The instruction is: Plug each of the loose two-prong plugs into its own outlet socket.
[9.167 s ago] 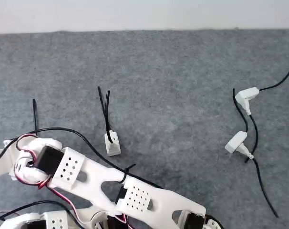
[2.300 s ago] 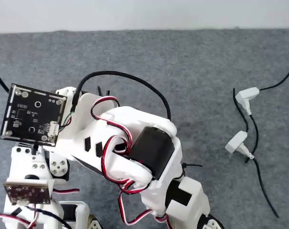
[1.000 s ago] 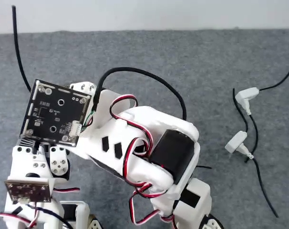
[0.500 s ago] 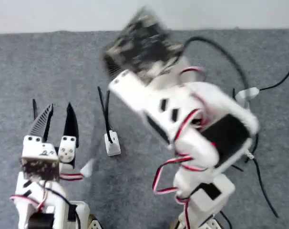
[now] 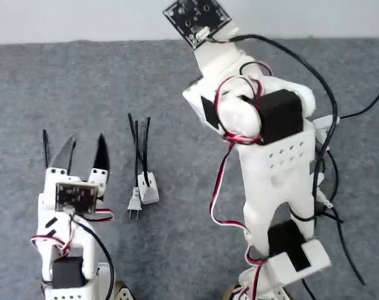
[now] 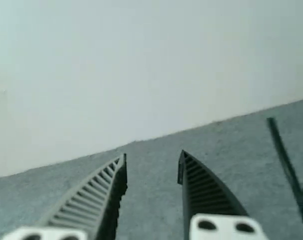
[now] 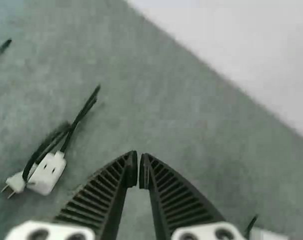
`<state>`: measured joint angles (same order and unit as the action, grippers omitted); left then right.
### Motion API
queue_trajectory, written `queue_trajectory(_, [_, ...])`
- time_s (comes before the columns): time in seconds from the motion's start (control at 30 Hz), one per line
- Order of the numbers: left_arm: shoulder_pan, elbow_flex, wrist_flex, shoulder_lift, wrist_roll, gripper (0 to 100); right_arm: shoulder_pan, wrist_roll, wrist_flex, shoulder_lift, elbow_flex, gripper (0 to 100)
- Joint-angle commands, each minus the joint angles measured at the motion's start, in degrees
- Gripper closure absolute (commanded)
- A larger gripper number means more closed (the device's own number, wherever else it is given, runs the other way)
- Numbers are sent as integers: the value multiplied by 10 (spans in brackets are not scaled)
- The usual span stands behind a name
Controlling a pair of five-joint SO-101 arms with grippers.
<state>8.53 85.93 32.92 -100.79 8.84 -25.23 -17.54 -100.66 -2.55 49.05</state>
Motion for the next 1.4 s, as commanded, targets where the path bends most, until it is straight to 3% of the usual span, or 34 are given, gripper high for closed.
queue_trajectory(0.0, [81,17,-17,0,18,836,-32,31,-12,28,-125,990])
queue_trajectory(0.2, [167,-7,61,0,18,836,-177,106,82,35,-285,990])
queue_trajectory(0.37, [263,-102,196,-3,-10,836,-283,138,127,29,-299,990])
queue_trajectory(0.57, [349,-191,302,-3,-43,836,-342,139,200,-15,-359,990])
queue_trajectory(0.8, [455,-175,276,-3,-59,836,-344,140,284,-100,-397,990])
queue_trajectory(0.97, [460,-117,227,-4,-75,836,-344,136,283,-131,-397,990])
queue_trajectory(1.23, [460,-82,218,-4,-94,837,-342,142,292,-165,-398,990])
queue_trajectory(1.37, [460,-77,211,-4,-99,837,-342,178,316,-203,-397,990])
